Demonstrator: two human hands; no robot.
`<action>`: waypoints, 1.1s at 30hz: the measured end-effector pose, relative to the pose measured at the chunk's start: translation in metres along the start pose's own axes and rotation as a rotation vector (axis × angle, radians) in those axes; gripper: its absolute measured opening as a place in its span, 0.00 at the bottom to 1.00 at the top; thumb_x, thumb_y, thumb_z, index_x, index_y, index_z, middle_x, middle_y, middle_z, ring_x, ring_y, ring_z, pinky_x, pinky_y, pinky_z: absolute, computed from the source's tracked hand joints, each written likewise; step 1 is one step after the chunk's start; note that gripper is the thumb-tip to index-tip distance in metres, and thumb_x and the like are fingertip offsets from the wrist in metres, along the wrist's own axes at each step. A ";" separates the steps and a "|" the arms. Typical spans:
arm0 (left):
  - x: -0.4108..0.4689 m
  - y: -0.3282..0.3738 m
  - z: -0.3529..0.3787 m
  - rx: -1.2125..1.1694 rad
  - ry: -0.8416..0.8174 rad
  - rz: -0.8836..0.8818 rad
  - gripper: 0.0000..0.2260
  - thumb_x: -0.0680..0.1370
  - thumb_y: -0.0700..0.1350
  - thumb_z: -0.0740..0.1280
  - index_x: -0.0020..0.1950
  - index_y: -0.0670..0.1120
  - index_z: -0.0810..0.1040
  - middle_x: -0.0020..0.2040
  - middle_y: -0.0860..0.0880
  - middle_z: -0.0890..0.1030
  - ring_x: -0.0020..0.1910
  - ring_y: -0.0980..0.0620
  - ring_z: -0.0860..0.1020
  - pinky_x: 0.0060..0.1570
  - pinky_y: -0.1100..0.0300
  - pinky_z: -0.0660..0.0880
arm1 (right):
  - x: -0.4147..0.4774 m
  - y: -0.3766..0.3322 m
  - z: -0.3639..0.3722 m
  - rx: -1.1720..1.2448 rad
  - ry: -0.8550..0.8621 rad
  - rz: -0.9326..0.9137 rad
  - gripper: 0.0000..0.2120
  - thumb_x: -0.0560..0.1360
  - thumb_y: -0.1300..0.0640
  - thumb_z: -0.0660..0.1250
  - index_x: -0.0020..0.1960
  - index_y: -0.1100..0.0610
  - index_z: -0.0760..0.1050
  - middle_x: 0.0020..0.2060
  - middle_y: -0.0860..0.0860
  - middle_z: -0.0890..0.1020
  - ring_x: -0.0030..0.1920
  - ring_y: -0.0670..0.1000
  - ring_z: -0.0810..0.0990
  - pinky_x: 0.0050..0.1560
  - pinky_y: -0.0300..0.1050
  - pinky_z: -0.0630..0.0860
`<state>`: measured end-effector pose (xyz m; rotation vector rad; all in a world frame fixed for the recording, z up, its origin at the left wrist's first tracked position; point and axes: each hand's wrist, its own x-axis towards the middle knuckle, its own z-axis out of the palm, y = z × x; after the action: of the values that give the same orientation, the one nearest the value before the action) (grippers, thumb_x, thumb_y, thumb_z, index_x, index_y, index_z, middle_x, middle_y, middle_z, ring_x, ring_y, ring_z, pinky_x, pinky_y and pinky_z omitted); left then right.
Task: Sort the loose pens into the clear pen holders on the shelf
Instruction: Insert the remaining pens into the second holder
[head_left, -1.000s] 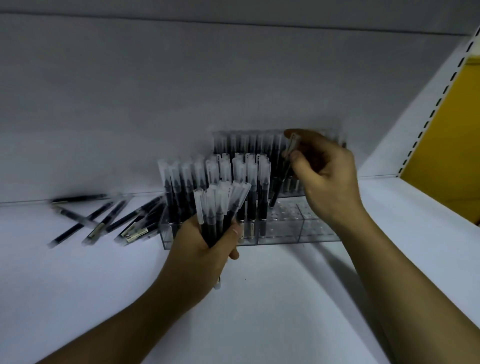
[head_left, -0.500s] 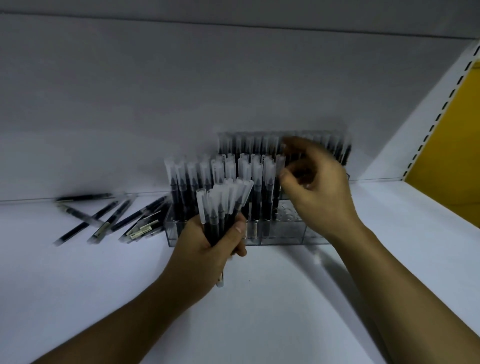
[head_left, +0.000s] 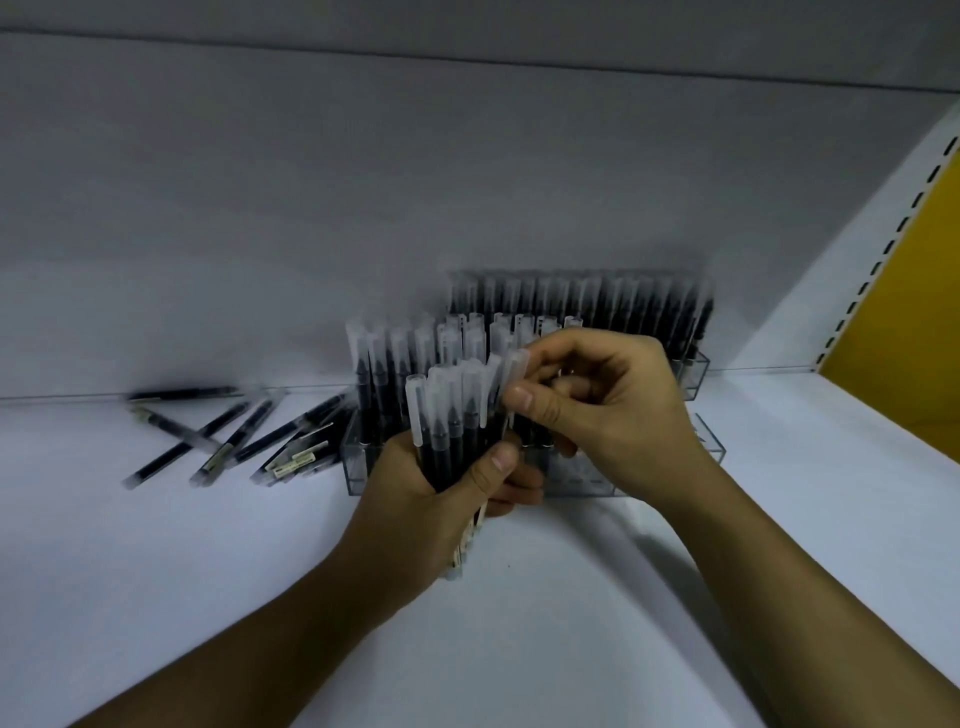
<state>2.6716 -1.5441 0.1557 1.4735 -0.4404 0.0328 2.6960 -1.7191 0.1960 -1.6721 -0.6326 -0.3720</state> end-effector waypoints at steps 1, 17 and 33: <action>0.000 0.000 0.000 0.001 -0.003 -0.005 0.10 0.75 0.44 0.66 0.53 0.40 0.78 0.36 0.45 0.86 0.36 0.50 0.86 0.35 0.62 0.81 | 0.000 -0.001 -0.001 0.012 0.007 0.014 0.09 0.70 0.56 0.76 0.46 0.59 0.82 0.36 0.57 0.83 0.25 0.54 0.72 0.25 0.42 0.74; 0.002 -0.011 -0.006 0.075 -0.001 0.040 0.12 0.79 0.50 0.65 0.46 0.40 0.78 0.35 0.46 0.81 0.31 0.48 0.79 0.32 0.58 0.75 | 0.014 0.000 -0.025 0.251 0.545 -0.006 0.13 0.71 0.65 0.60 0.38 0.54 0.82 0.33 0.50 0.83 0.33 0.51 0.77 0.30 0.43 0.72; 0.004 -0.018 -0.008 0.029 -0.006 -0.003 0.13 0.77 0.51 0.67 0.45 0.41 0.73 0.32 0.38 0.64 0.27 0.46 0.61 0.26 0.57 0.62 | 0.013 0.002 -0.037 -0.198 0.558 -0.111 0.10 0.79 0.65 0.62 0.48 0.57 0.81 0.37 0.57 0.82 0.35 0.60 0.77 0.36 0.51 0.75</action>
<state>2.6831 -1.5391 0.1394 1.5036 -0.4442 0.0325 2.7109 -1.7526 0.2094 -1.6184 -0.2755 -0.9661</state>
